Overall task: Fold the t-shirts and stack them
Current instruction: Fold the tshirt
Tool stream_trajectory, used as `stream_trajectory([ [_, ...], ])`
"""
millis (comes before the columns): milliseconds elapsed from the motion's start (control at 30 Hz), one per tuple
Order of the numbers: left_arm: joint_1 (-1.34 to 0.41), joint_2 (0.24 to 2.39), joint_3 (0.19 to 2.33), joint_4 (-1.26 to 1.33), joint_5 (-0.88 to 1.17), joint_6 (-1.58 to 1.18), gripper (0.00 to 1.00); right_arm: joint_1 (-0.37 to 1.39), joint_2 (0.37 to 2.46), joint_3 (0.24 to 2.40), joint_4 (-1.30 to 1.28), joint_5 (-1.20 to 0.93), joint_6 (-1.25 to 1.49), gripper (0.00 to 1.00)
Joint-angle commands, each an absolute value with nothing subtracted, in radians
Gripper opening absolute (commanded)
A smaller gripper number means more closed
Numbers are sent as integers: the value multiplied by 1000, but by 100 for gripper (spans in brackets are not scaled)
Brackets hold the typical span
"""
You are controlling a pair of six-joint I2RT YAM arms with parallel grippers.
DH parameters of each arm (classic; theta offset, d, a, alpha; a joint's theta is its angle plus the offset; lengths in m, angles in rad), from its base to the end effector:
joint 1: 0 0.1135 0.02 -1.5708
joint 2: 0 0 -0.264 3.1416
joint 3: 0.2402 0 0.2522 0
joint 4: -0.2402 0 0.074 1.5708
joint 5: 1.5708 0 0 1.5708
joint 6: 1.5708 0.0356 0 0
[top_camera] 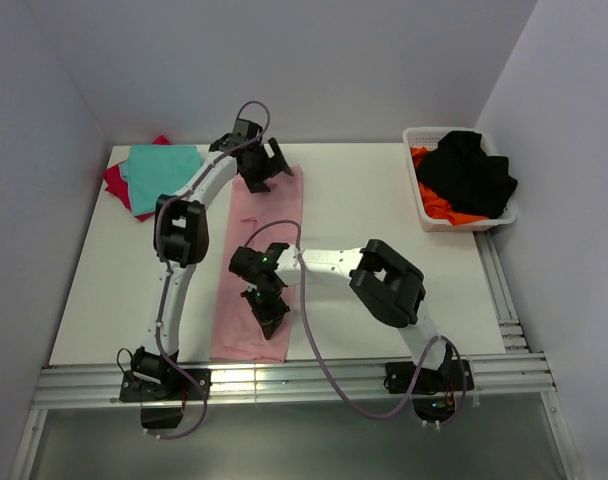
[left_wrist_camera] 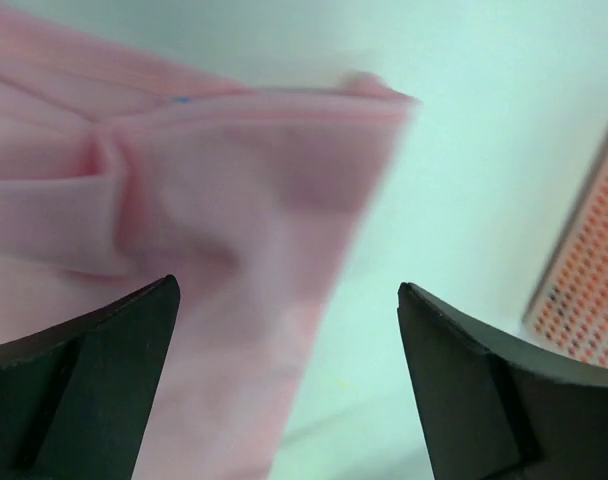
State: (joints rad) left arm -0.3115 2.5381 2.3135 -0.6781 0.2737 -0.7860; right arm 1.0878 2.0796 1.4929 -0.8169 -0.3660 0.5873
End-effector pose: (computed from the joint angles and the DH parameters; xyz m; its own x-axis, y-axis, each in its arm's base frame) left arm 0.5269 -0.1798 0.1823 -0.8496 -0.4421 -0.2877 -0.2075 0.7816 -0.5883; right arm 0.1762 0.3634 0.1527 -0.8548 -0.5158 0.0570 -0.4576 0.8010 0.3860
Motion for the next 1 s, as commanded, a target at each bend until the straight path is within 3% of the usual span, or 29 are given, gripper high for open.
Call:
stream_trajectory([
  [0,-295,2369,2344,-592,344,-759,99,1043,2065,1572,-946,-255,558,0],
  [167,-247,2202,2319,-621,305,-756,100,1040,2046,1690,-1028,-177,531,0],
  [233,-224,2149,2310,-714,261,-727,99,1032,2005,1718,-1072,-101,526,10],
  [267,-219,2085,2298,-751,188,-715,99,1028,1982,1715,-1078,-82,526,40],
  [333,-213,2010,2193,-857,117,-689,100,1011,1889,1662,-1069,-51,540,65],
  [367,-213,1923,2051,-886,70,-683,98,993,1852,1631,-1057,-51,549,82],
  [400,-221,1875,1964,-909,42,-689,96,982,1812,1593,-1016,-55,557,85],
  [567,-317,1468,1306,-945,-92,-800,89,928,1507,1242,-790,-211,630,88],
  [733,-451,1038,832,-968,-55,-1008,79,925,1275,958,-546,-285,777,88],
  [967,-478,724,695,-1103,-18,-1061,69,910,1123,838,-479,-267,893,87],
])
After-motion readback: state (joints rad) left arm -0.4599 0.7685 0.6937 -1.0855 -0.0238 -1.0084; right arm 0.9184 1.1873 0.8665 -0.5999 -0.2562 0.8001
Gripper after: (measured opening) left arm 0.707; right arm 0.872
